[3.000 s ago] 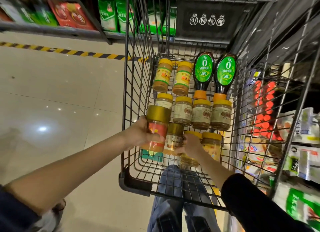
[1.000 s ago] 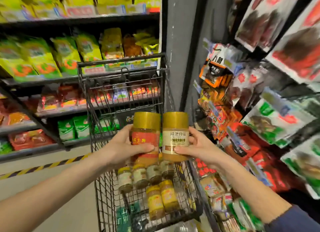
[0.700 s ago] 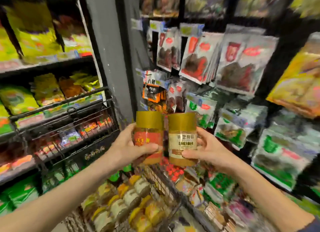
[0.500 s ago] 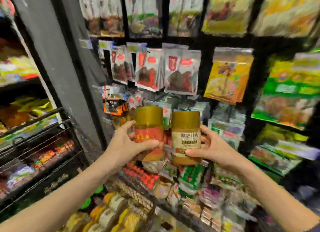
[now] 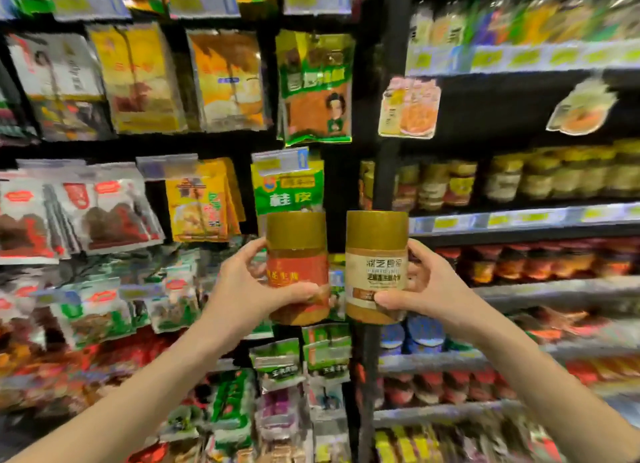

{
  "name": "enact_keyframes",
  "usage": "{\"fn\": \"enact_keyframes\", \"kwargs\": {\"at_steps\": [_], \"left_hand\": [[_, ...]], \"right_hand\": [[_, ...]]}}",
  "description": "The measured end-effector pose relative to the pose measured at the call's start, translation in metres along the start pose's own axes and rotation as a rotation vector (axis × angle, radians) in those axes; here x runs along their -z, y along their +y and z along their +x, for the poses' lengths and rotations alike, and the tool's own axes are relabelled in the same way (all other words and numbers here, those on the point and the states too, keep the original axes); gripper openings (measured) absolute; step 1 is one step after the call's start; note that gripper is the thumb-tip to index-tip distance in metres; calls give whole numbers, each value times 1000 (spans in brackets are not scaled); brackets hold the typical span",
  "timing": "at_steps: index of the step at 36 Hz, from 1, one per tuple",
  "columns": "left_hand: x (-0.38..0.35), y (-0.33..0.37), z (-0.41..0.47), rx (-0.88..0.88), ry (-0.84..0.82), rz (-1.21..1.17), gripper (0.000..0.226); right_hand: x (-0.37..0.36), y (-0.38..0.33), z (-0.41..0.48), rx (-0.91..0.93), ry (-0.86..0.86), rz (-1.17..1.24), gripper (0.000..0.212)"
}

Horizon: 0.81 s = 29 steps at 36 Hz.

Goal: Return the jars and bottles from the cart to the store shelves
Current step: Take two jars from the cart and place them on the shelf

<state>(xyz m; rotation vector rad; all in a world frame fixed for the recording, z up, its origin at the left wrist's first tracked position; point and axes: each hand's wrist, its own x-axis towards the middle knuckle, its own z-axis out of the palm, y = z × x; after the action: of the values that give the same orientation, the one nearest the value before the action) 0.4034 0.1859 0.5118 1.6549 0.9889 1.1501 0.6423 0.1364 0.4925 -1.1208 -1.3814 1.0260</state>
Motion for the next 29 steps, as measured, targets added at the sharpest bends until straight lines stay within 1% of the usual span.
{"fn": "enact_keyframes", "kwargs": {"at_steps": [2,4,6,8,11,12,13,15,16,17,21,23,29], "left_hand": [[-22,1,7,-14,-1,-2,68],[-62,6,18,-27,-9,-11,61],[-101,10,27,-65,-4,-5,61],[-136,16,34,-86,-1,-20,64],[-180,23,44,-101,-15,-47,63],[-192,25,47,-105,-23,-64,65],[-203,27,50,-111,-30,-72,72],[-221,31,58,-119,-44,-77,98],[-228,32,63,-124,-45,-77,106],[-236,33,68,-132,-41,-68,108],[-262,39,87,-208,-25,7,90],[-271,39,99,-239,-16,23,87],[-289,33,142,-248,13,38,100]], "right_hand": [[24,-2,-7,16,18,-10,70],[62,-1,-17,36,54,-42,72],[100,-2,-27,44,87,-55,75],[134,-1,-36,54,125,-88,70],[179,1,-44,72,158,-130,70],[192,2,-46,72,169,-141,72],[203,2,-46,74,176,-138,75],[222,0,-47,76,190,-138,81],[231,0,-46,76,204,-143,82],[239,-1,-45,76,208,-146,83],[266,-2,-34,83,207,-172,92],[276,-1,-25,91,213,-166,91],[296,4,2,122,213,-123,82]]}}
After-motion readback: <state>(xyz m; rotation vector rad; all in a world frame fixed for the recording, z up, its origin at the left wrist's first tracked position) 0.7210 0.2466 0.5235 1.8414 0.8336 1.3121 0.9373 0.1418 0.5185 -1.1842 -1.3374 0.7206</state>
